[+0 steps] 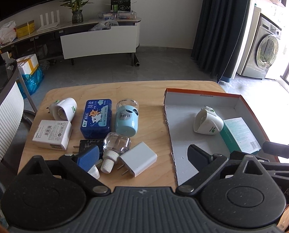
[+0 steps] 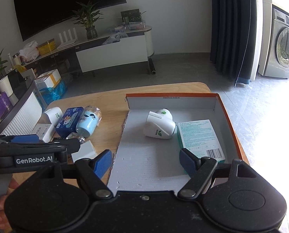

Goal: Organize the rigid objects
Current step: 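Move the left gripper back over the table toward the white charger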

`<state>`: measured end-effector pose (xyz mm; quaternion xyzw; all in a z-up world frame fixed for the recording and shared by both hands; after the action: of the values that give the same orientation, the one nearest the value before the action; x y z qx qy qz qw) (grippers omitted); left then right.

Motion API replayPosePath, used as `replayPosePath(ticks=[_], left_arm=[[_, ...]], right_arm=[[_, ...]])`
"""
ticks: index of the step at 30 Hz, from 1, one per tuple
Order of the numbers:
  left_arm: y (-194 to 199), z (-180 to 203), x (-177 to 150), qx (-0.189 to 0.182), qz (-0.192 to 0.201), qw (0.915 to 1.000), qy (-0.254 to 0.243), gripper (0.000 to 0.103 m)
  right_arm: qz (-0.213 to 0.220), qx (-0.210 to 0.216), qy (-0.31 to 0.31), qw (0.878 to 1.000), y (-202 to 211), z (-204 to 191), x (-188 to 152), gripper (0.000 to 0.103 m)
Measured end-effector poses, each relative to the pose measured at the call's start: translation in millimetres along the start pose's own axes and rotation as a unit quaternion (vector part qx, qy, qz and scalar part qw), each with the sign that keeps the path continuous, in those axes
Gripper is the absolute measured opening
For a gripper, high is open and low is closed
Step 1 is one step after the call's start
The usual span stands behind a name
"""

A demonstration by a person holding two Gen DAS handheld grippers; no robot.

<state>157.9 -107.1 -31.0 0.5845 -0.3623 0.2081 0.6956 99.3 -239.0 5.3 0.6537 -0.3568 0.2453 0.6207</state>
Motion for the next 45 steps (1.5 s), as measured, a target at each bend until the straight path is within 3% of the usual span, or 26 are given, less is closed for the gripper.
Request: replayPosePath(ticks=[27, 45], left_arm=[[16.7, -61.8, -17.3, 0.029, 0.005, 0.9985, 0.047, 0.100], [-3.2, -115.3, -61.9, 0.047, -0.026, 0.9949, 0.086, 0.101]], right_arm=[[-0.024, 0.035, 0.051, 0.998, -12.9, -62.1, -8.8, 0.091], [-0.039, 0.052, 0.042, 0.997, -20.7, -66.1, -24.5, 0.091]])
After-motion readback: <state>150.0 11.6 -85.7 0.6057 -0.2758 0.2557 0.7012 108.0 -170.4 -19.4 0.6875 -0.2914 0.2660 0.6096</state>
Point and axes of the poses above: each gripper's, at about its wrist camera, not at the fingertips, and y roughly against the way its jaws point, z to its right, x to its top, the point moved 5 cm from there along -y, roughly the way its jaws point, and after that the axes turned 3 degrees about z, right-handed, at the moved point
